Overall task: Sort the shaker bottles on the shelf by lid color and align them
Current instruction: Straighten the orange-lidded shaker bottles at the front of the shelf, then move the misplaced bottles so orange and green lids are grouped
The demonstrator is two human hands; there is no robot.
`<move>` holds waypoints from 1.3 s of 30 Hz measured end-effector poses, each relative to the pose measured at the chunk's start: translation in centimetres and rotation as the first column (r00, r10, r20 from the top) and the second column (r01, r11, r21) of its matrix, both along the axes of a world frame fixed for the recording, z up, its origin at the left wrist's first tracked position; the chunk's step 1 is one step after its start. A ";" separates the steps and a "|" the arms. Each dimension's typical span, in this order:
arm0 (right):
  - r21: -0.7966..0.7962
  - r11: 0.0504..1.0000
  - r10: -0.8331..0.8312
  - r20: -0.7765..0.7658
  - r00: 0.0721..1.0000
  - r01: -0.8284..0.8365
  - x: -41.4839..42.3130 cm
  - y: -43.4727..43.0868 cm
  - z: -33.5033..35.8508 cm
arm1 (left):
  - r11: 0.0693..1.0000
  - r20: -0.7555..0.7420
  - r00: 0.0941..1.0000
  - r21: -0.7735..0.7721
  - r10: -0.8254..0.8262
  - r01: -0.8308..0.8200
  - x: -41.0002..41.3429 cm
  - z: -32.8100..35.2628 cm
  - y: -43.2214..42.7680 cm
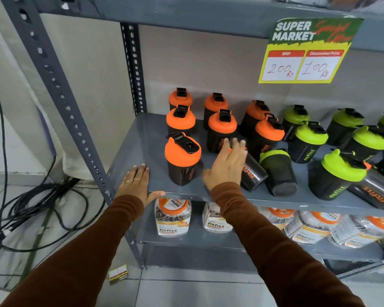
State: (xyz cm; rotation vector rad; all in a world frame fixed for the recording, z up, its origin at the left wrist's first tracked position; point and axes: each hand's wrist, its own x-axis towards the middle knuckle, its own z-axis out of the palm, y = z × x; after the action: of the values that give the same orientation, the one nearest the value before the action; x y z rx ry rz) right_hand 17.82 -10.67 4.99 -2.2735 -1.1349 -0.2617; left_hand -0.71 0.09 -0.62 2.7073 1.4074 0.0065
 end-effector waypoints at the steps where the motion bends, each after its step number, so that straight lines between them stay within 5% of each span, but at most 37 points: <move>1: -0.035 0.994 -0.103 0.101 0.990 0.107 0.9 0.0 -0.1 | 1.000 0.004 1.000 -0.002 0.000 0.000 0.0 0.0 0.0; 4: -0.095 0.918 -0.342 0.300 0.891 0.385 3.0 -0.6 -0.9 | 1.000 -0.006 1.000 -0.019 0.007 -0.007 0.0 0.0 0.0; 9: -0.217 0.915 -0.266 0.309 0.913 0.340 5.0 -2.1 -2.1 | 1.000 -0.008 1.000 0.003 0.008 -0.008 0.0 0.1 -0.1; 13: -0.105 0.978 -0.184 -0.039 0.982 0.179 4.3 -2.4 -1.3 | 1.000 -0.024 1.000 0.003 0.015 -0.015 0.1 0.2 -0.2; 16: 0.159 0.985 0.002 -0.409 0.913 0.068 3.2 -2.6 -0.7 | 1.000 -0.055 0.998 0.002 0.021 -0.021 0.2 0.2 -0.2; 22: 0.222 0.971 0.067 -0.598 0.799 0.085 2.0 -2.8 -1.3 | 0.997 -0.058 0.997 0.053 0.052 -0.049 0.8 -0.4 -2.8; 24: 0.185 0.983 0.092 -0.582 0.808 0.021 2.7 -3.0 -1.7 | 0.989 0.047 0.999 0.151 -0.002 -0.005 0.9 -1.8 -5.0; 28: 0.128 0.987 0.146 -0.409 0.901 -0.102 5.5 -5.1 -1.3 | 0.969 -0.002 0.979 0.142 -0.206 0.204 2.2 -4.0 -9.6; 33: 0.085 0.988 -0.117 -0.149 0.982 0.131 12.0 -7.9 1.0 | 0.892 -0.055 0.901 0.127 -0.431 0.434 9.8 -3.2 -13.1; 36: -0.048 0.970 -0.240 -0.375 0.895 0.240 15.4 -8.0 1.5 | 0.847 -0.048 0.859 0.148 -0.510 0.511 15.3 -1.6 -14.4; 39: -0.145 0.959 -0.270 -0.719 0.640 0.242 17.1 -8.2 1.9 | 0.895 -0.013 0.898 0.082 -0.440 0.439 19.2 -0.3 -15.7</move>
State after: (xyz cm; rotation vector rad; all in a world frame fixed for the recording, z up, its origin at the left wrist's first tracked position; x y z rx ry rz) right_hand 34.91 -18.83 6.92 -2.2128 -0.3807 0.5517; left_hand 18.49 -15.64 -0.90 3.0252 0.7749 0.0428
